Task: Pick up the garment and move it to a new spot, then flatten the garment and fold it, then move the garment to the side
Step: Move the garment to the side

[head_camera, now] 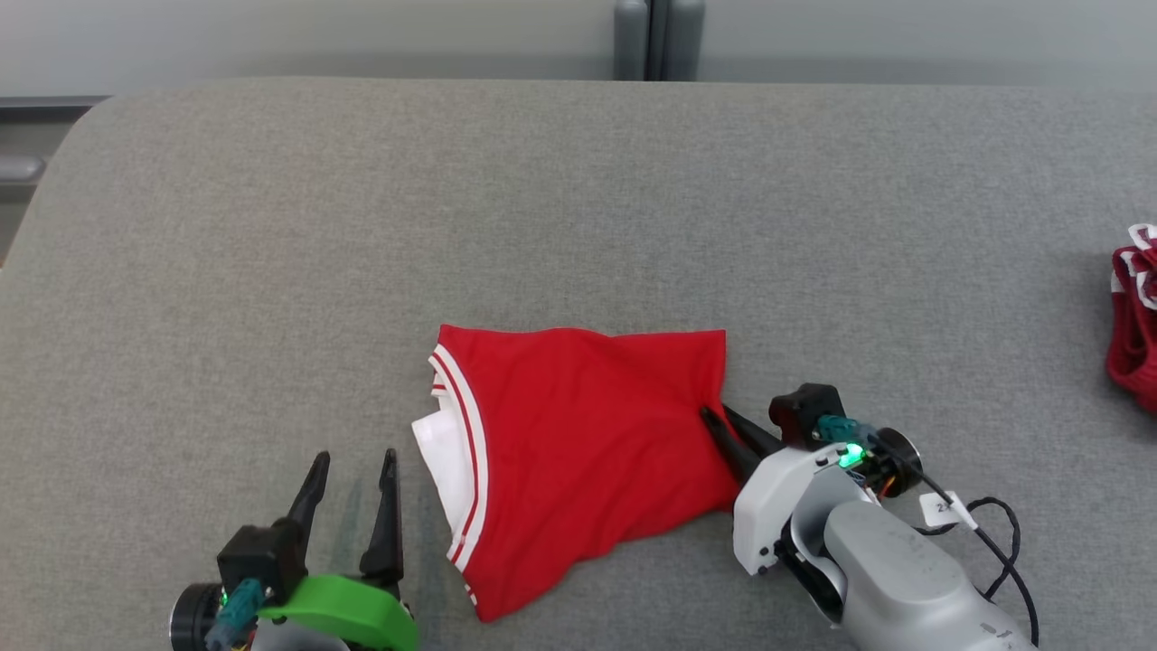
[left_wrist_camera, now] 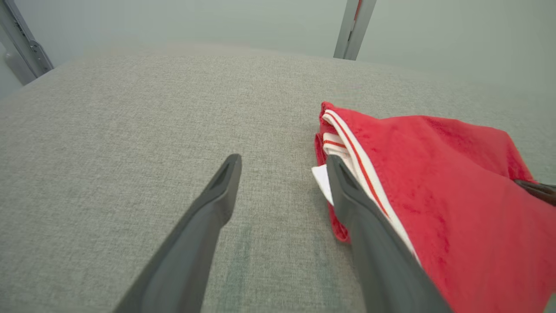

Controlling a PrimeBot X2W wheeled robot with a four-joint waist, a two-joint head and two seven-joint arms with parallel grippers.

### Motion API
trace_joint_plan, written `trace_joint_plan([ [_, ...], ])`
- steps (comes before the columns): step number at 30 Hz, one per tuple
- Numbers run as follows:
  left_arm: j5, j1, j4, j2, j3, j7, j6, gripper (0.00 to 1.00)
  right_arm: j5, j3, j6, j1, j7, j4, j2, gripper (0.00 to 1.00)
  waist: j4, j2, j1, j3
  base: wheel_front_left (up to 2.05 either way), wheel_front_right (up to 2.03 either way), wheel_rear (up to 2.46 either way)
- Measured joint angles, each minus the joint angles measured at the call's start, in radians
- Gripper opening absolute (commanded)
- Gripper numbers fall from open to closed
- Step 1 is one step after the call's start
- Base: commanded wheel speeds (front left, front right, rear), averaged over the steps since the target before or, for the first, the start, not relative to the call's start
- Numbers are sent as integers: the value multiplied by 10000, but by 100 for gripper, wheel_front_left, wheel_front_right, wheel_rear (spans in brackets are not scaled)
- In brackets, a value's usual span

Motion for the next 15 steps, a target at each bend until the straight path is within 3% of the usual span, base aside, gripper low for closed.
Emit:
trace_joint_plan([
  [7,19,396,-84,0,-171,0,0,100,-198,-970,82,6,-360,673,142,0,-768,0,0,-46,0,0,0],
  [15,150,316,-297,-12,-918,0,0,100,-1200,-2345,40,546,-357,378,-6,0,-2586,0,0,-205,0,0,0],
])
